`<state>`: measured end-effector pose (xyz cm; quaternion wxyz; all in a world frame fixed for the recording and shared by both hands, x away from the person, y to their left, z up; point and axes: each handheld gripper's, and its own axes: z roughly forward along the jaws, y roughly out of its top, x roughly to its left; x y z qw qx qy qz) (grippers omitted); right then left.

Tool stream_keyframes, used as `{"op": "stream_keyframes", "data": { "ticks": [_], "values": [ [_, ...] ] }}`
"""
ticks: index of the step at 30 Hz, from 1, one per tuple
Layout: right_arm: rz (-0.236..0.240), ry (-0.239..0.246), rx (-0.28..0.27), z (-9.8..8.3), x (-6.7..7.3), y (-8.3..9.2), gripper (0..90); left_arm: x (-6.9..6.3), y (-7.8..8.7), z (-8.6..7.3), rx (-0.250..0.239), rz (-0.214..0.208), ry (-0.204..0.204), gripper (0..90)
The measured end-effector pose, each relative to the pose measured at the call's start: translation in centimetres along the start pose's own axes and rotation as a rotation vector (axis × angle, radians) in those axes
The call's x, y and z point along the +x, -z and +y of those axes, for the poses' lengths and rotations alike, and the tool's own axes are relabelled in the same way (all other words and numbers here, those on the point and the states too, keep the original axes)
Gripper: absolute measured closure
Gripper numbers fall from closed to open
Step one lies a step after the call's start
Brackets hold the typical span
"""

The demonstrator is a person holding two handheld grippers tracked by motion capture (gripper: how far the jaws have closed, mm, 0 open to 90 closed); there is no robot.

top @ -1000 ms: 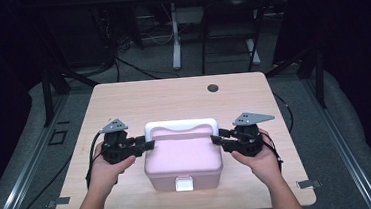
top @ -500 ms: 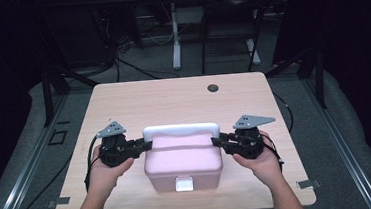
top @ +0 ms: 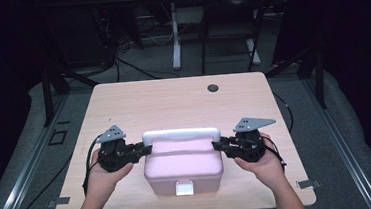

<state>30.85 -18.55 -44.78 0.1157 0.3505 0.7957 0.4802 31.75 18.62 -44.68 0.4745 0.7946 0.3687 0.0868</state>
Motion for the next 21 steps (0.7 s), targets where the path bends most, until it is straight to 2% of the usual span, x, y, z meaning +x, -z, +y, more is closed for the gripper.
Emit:
{"op": "stream_keyframes", "data": {
  "ticks": [4, 10, 16, 21],
  "values": [
    [0.009, -0.002, 0.015, 0.00, 0.16, 0.23, 74.4, -0.12, 0.11, 0.03, 0.014, 0.002, -0.012, 73.6],
    [0.020, -0.006, 0.022, -0.08, 0.20, 0.42, 74.4, -0.42, 0.30, -0.08, 0.024, -0.015, 0.001, 73.7],
    [0.020, -0.003, 0.022, -0.15, 0.25, 0.49, 74.3, -0.63, 0.50, -0.07, 0.039, -0.015, -0.010, 73.8],
    [0.020, -0.003, 0.011, -0.24, 0.18, 0.40, 73.6, -0.42, 0.43, -0.16, 0.030, -0.025, 0.000, 73.7]
  ]
}}
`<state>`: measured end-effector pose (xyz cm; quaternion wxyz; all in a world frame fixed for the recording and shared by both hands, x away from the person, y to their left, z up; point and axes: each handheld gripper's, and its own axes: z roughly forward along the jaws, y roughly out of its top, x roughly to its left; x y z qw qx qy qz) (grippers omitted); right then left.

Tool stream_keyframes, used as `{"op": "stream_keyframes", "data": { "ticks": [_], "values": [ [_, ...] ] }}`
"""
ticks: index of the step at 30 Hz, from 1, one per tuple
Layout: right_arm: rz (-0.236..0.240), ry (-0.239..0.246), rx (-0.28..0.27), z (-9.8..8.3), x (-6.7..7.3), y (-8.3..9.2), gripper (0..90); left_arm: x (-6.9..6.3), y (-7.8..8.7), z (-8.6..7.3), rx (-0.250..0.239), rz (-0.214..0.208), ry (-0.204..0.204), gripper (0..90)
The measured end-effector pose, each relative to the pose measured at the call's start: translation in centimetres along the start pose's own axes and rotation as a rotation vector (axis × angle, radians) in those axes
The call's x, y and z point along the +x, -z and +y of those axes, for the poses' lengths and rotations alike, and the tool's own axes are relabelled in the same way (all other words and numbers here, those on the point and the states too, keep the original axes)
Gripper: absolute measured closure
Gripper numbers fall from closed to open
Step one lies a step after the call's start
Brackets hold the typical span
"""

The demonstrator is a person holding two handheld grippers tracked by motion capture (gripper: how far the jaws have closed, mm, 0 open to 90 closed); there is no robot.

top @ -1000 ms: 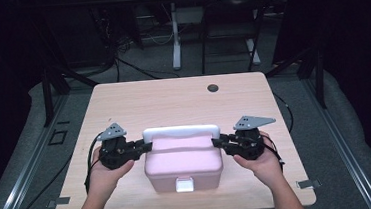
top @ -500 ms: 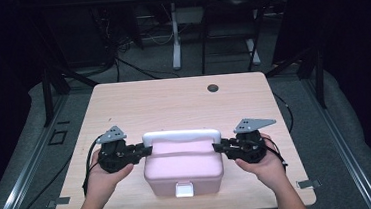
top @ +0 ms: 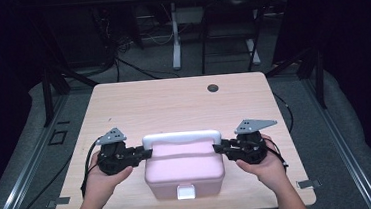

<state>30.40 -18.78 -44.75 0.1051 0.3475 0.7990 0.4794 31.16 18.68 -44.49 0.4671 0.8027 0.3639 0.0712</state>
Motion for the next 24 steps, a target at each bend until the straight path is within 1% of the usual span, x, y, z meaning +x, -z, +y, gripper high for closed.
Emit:
{"op": "stream_keyframes", "data": {
  "ticks": [3, 12, 16, 18, 21, 24],
  "values": [
    [-0.002, 0.008, 0.003, -0.08, 0.02, -0.16, 72.3, 0.06, -0.05, -0.03, -0.007, 0.000, 0.000, 73.7],
    [0.017, -0.021, -0.010, -0.24, -0.26, -0.20, 74.1, 0.14, -0.10, -0.07, -0.013, 0.001, 0.006, 73.6],
    [0.013, -0.018, -0.007, -0.18, -0.18, -0.18, 74.4, 0.16, -0.09, -0.06, -0.014, 0.005, 0.000, 73.6],
    [0.017, -0.020, -0.007, -0.18, -0.22, -0.18, 74.5, 0.19, -0.14, -0.09, -0.021, 0.003, 0.004, 73.7],
    [0.020, -0.025, -0.008, -0.16, -0.25, -0.17, 74.6, 0.28, -0.10, -0.03, -0.016, -0.003, 0.003, 73.7],
    [0.021, -0.031, -0.014, -0.10, -0.28, -0.13, 74.7, 0.39, -0.03, 0.06, -0.021, -0.010, 0.008, 73.7]
  ]
}}
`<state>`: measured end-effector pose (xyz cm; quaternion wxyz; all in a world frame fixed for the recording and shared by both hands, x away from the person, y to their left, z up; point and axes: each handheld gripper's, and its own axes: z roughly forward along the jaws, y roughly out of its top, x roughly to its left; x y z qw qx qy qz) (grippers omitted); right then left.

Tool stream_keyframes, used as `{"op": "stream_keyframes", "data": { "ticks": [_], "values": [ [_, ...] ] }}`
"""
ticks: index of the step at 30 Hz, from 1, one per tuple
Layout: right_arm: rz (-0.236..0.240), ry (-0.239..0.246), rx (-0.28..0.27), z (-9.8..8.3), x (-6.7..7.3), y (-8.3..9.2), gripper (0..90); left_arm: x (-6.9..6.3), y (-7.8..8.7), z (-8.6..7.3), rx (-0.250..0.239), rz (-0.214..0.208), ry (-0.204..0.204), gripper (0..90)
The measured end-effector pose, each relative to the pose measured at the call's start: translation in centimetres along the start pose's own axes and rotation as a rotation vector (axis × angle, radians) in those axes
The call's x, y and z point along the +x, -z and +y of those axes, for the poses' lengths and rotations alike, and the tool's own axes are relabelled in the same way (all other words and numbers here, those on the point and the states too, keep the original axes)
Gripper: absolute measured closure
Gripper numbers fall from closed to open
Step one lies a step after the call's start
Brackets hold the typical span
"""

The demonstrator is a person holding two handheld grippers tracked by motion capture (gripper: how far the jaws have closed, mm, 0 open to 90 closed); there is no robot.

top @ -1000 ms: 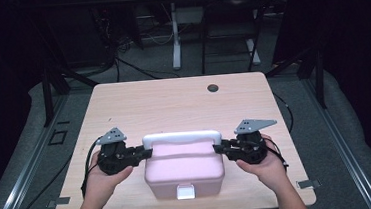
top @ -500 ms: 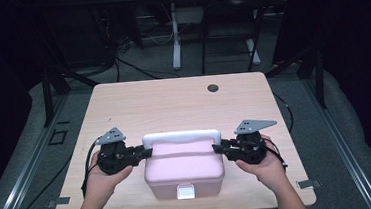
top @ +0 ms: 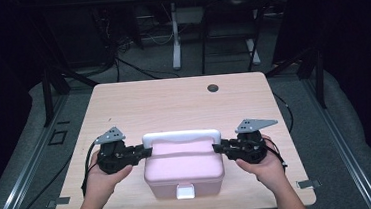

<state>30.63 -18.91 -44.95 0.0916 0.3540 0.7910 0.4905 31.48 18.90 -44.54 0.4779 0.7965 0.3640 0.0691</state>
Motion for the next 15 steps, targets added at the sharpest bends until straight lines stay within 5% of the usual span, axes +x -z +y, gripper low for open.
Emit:
{"op": "stream_keyframes", "data": {
  "ticks": [15],
  "values": [
    [0.004, -0.038, -0.050, 0.42, -0.11, 0.28, 74.7, 0.26, 0.54, 0.45, -0.064, 0.000, 0.031, 68.5]
  ]
}}
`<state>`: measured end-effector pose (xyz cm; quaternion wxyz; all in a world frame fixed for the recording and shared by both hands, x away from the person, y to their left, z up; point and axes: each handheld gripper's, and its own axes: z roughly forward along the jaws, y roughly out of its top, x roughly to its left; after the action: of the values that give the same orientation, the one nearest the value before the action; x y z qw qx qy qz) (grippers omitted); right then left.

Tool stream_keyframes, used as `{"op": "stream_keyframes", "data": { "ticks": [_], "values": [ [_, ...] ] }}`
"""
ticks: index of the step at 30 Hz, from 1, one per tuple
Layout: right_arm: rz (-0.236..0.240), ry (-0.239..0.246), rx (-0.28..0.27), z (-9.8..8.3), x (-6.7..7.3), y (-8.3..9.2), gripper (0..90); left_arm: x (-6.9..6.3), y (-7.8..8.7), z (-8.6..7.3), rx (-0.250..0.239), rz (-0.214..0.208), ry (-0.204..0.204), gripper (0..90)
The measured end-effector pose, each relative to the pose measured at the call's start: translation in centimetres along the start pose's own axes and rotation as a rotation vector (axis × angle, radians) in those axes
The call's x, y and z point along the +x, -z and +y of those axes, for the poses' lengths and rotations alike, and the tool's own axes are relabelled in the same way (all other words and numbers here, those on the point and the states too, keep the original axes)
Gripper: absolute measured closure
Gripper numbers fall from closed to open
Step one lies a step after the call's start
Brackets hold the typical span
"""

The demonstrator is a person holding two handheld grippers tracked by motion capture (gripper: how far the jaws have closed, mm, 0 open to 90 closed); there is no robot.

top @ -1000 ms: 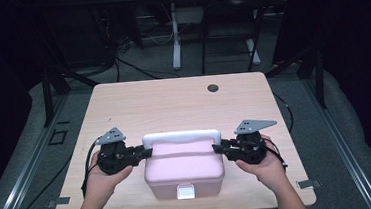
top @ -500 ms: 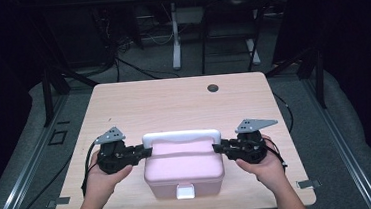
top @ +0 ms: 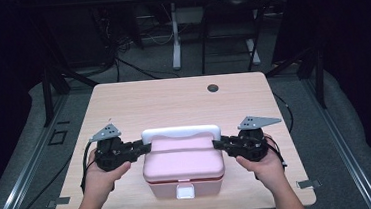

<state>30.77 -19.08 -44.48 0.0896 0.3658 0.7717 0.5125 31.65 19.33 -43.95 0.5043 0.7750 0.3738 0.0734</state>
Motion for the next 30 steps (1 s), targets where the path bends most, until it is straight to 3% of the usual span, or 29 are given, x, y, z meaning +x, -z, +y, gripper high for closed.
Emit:
{"op": "stream_keyframes", "data": {
  "ticks": [10, 20, 30],
  "values": [
    [0.010, -0.013, -0.016, 0.3, -0.2, 0.1, 74.8, 0.0, 1.5, -0.1, -0.016, 0.022, -0.003, 66.2],
    [0.033, -0.030, -0.032, 1.0, -0.7, 0.2, 74.9, 0.0, 2.8, -0.7, -0.021, 0.044, -0.004, 77.2],
    [0.050, -0.068, -0.062, 1.6, -1.1, 0.2, 74.9, -0.1, 2.8, -1.4, 0.019, 0.064, -0.019, 88.0]
  ]
}}
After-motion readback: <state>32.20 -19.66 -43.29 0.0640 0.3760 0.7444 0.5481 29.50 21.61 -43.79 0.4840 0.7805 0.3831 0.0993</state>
